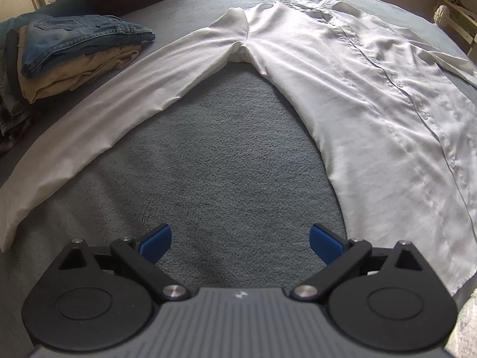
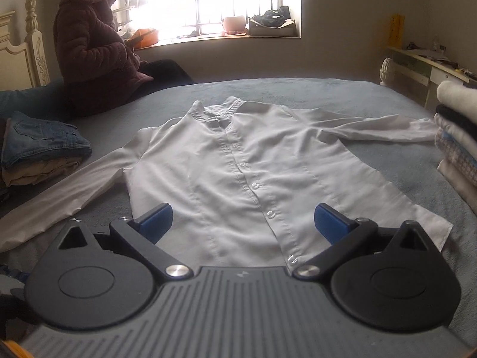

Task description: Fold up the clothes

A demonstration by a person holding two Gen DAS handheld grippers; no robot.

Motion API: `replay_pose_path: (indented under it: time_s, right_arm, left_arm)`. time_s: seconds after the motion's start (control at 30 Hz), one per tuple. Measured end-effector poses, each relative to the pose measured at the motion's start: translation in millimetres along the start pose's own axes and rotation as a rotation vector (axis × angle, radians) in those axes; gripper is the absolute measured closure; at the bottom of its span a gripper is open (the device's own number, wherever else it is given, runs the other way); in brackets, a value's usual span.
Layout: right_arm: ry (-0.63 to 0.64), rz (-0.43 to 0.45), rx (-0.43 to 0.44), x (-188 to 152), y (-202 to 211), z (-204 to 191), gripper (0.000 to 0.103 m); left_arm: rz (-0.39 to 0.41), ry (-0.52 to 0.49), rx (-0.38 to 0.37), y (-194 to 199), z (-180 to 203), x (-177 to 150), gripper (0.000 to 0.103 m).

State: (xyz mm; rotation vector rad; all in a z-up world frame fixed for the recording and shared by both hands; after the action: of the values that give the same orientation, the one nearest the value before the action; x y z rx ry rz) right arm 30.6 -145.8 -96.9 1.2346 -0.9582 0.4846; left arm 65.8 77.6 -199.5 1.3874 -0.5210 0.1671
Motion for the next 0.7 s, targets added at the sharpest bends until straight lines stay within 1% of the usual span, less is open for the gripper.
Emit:
replay_pose_path:
  time_s: [0.27,0.7]
  right_arm:
    - [0.024,-0.021,0.015,-9,-5,-5,0.001]
    - [0.079,-0.032,0.041,-18,-7,-20,0.001]
  left_arm:
    - [0.004,-0.001,0.004,-1,0,0,0.003]
    - [0.003,0.004,0.006,-2,-2,0,0.003]
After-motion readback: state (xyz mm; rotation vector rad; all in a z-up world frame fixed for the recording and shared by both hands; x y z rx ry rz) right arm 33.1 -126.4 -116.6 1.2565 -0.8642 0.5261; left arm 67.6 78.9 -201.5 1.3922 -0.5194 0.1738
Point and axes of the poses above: each gripper's, at about its wrist camera, not at the fingertips, and y roughly against the way its jaws point, z to its right, x to its top, the point moved 8 cm from there along -y, roughly the way its jaws point, and after that the axes turned 9 degrees about -x, right-handed, at the moved point
